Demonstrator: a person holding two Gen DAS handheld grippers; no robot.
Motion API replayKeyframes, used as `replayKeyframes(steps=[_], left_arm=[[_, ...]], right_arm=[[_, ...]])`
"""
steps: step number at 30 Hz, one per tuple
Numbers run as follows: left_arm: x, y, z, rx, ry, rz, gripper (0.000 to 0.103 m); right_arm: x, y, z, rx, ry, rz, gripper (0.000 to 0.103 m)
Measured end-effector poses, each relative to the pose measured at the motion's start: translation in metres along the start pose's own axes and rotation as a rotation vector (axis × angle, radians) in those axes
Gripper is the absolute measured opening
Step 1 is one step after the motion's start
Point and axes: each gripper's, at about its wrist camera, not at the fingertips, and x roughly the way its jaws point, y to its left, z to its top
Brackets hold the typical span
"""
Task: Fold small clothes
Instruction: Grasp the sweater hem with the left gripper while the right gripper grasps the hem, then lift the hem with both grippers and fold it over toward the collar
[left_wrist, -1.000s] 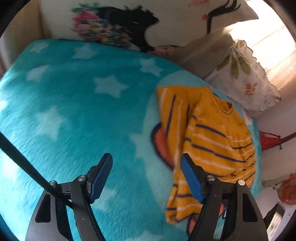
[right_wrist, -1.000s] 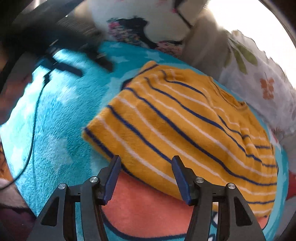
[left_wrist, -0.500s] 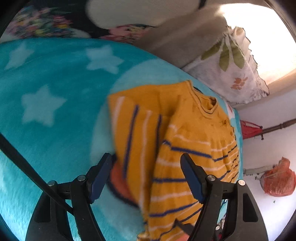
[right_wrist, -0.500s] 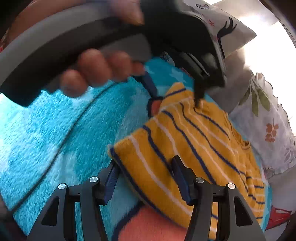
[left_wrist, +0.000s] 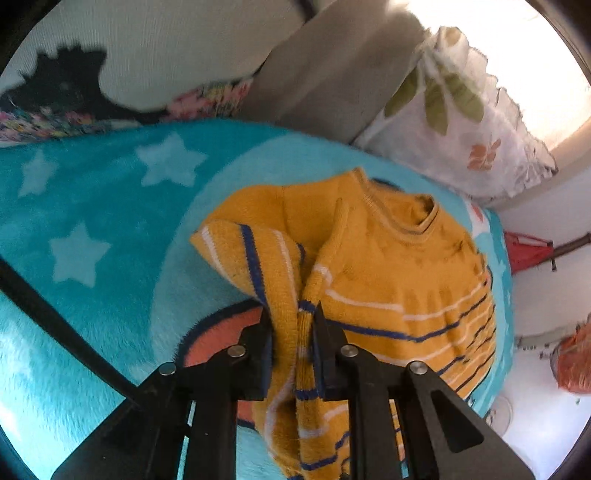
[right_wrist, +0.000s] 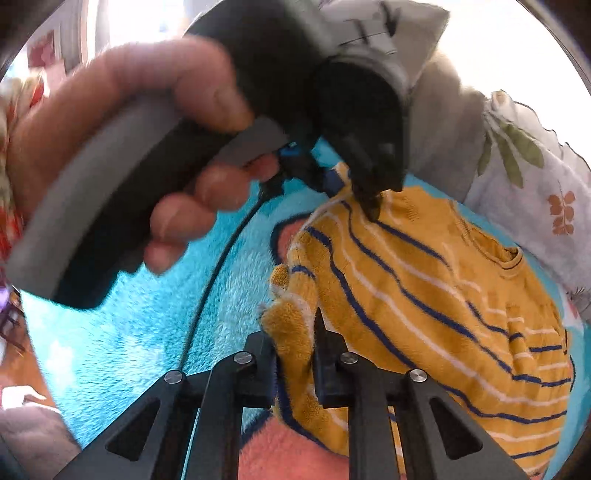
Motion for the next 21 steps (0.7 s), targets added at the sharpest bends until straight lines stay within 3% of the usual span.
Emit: replayKeyframes(steps=[6, 11, 13, 16, 18, 21], left_arm=[[-0.015, -0.078, 0.014, 0.028, -0.053, -0.020, 0.016], [0.011, -0.198, 0.019, 0.168, -0.057, -0.064, 0.012], [0.033, -0.247, 0.017, 0.222, -0.038, -0.099, 0.007], [0.071, -0.298, 0.010, 0.245, 0.018, -0.130, 0.007], [0.089, -0.311, 0.003, 0.205, 0.053, -0.144, 0.007], [0.081, -0.312, -0.009, 0.161, 0.049, -0.164, 0.011]], right_arm=[[-0.056, -0.047, -0.024, 0.056, -0.084, -0.019, 0.015], [-0.104, -0.130, -0.057, 0.184, -0.133, -0.090, 0.015], [-0.116, -0.165, -0.081, 0.252, -0.122, -0.121, 0.015], [-0.114, -0.214, -0.125, 0.381, -0.051, -0.146, 0.015], [-0.108, -0.243, -0.156, 0.474, 0.005, -0.146, 0.015], [-0.108, -0.267, -0.183, 0.579, 0.041, -0.093, 0.018]])
